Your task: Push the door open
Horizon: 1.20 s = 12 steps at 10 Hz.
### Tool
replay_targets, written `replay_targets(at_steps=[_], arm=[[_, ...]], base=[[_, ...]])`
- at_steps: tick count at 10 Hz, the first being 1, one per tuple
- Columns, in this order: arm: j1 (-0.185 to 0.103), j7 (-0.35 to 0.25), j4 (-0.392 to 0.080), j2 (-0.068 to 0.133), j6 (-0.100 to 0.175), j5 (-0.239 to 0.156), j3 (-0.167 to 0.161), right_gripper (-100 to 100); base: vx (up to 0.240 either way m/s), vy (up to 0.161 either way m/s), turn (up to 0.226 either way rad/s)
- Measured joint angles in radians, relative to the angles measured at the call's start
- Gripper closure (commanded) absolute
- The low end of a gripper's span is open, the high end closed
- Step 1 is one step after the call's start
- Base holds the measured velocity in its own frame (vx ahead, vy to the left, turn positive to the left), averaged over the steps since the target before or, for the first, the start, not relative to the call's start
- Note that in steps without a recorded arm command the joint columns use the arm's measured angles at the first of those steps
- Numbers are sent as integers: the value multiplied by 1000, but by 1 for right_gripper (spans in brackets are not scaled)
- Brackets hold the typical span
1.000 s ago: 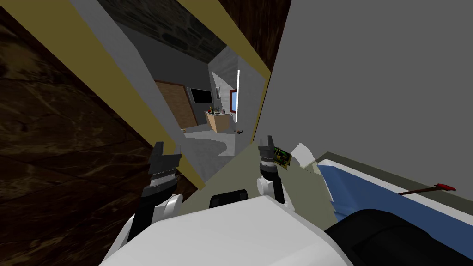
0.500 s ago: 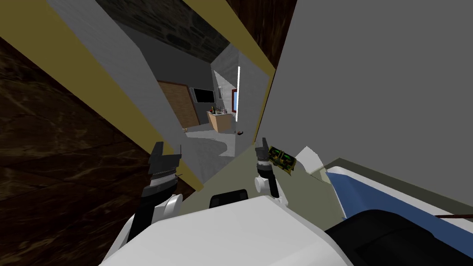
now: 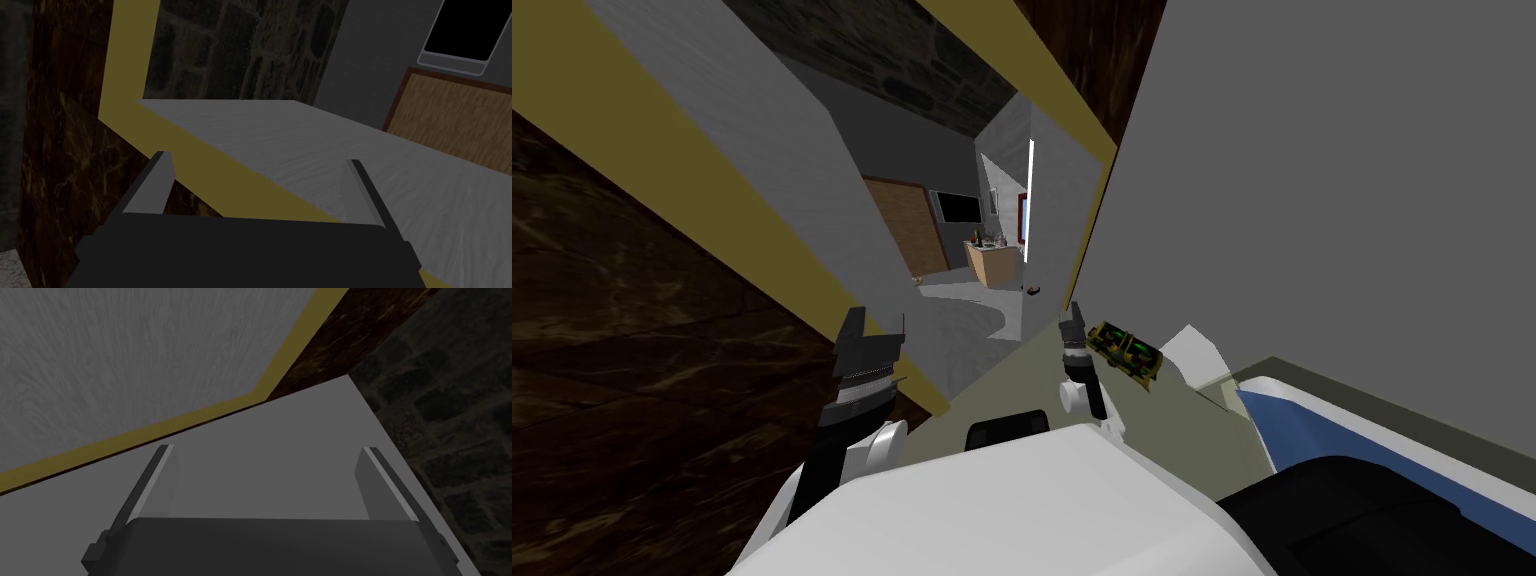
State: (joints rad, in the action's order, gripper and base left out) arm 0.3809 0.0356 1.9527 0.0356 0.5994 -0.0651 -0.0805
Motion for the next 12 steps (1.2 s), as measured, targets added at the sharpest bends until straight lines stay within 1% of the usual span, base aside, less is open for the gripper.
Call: replay_targets(at_steps=[2,4,5,7,8,11,12], arm=[[-26,-5,-61,8,12,-2,-3,-100],[-43,-8,-110,14,23,-4,-4,-100],[-59,-8,-141,14,27,-3,-7,-100],[-78,-11,-184,19,30,-5,-8,-100],[-92,-13,-215,21,39,-6,-10,-100],[-121,-16,-281,26,48,-8,-11,-100],[-137,-18,-314,29,52,-9,-10,-100]], base=[[73,-105,87],[47,-74,99],[50,-65,50],[61,-72,103],[40,-74,46],[46,-61,74],[44,-84,138]])
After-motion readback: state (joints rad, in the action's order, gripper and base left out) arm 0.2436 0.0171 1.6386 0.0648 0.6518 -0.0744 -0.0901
